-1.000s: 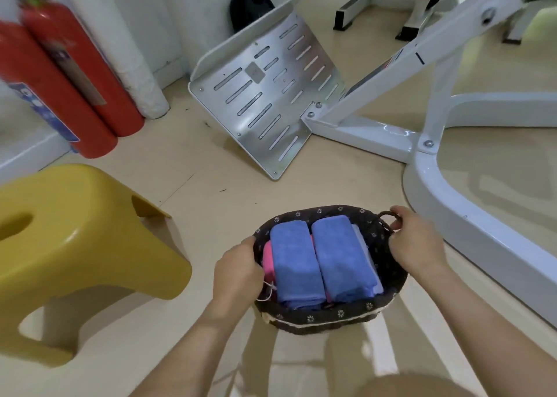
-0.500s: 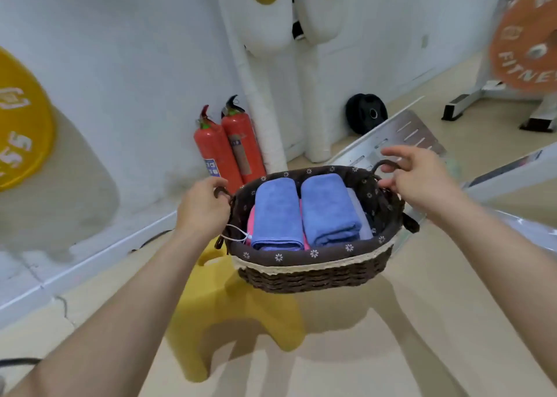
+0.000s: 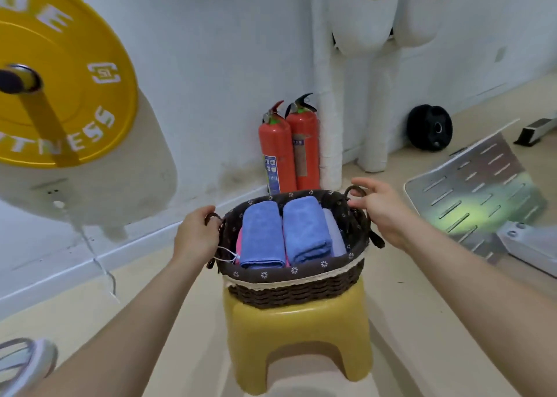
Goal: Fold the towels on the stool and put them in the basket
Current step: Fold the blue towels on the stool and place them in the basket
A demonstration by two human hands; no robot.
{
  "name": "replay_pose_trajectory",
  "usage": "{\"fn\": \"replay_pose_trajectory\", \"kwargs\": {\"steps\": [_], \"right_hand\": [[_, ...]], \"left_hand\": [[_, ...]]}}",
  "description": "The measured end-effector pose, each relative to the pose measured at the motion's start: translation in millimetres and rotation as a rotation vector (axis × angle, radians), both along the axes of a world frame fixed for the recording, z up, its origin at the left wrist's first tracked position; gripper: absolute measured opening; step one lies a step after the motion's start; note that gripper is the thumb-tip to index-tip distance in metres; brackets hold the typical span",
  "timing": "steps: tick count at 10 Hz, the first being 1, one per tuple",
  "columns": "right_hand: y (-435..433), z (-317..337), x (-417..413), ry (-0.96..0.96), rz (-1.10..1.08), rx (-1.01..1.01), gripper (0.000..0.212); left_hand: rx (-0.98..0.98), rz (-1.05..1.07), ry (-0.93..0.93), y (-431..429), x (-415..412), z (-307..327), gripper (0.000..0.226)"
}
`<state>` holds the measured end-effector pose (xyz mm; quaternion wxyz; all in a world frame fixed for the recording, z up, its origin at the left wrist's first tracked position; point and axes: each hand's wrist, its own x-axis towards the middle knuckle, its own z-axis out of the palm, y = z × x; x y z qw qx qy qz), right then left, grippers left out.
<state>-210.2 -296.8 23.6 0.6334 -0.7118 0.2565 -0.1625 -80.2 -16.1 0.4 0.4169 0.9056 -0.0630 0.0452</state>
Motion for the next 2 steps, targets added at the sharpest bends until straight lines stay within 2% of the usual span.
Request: {"fn": "replay_pose_trajectory", "kwargs": {"steps": [1,2], "right_hand": [[4,8,3,0.139,0.054,-0.144,0.052],[11,58,-16,0.211,-0.001,-0.316,0.05]], "left_hand": [[0.069,-0.045,0.105,7,7,7,0.038],[0.207,0.033,0.071,18,-5,65,0.032]]}}
